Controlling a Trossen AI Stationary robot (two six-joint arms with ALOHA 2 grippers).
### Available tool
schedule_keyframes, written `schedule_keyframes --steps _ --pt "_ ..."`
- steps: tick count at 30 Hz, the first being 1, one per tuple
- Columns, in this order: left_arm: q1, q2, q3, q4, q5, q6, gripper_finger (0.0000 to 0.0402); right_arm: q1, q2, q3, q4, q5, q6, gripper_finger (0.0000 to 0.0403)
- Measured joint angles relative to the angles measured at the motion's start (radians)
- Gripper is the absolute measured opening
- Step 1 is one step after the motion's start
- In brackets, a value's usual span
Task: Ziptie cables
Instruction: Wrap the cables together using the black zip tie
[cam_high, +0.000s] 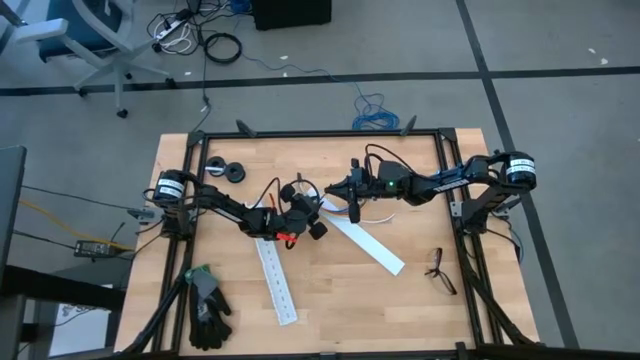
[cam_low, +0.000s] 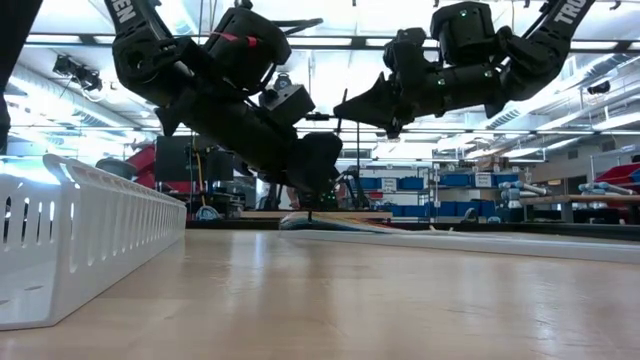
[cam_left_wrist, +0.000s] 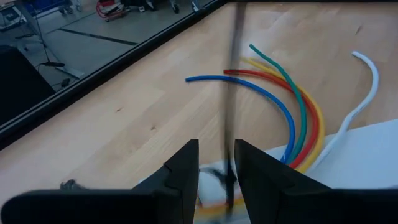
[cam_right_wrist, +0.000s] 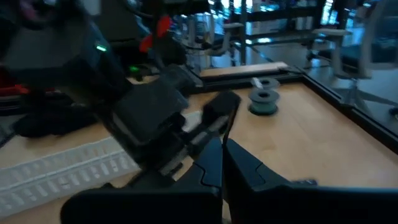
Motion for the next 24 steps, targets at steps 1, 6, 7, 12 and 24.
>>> schedule_keyframes --steps 1,6,7,12,24 --pt "0.000 0.000 0.000 0.002 0.000 0.001 0.0113 0.000 0.000 0.000 -0.007 0.003 0.000 0.0000" --pt "0.000 0.000 0.000 0.004 0.000 0.023 0.0113 0.001 0.000 0.000 -0.005 -0.037 -0.010 0.0000" --pt "0.000 0.000 0.000 0.006 0.000 0.023 0.0113 0.001 0.000 0.000 -0.003 -0.038 -0.010 0.0000" --pt "0.000 0.000 0.000 -0.001 0.000 0.016 0.0111 0.000 0.000 0.000 0.000 -0.035 -0.010 0.0000" --pt "0.000 0.000 0.000 -0.067 0.002 -0.079 0.0094 0.000 0.000 0.000 0.008 -0.020 -0.019 0.0000"
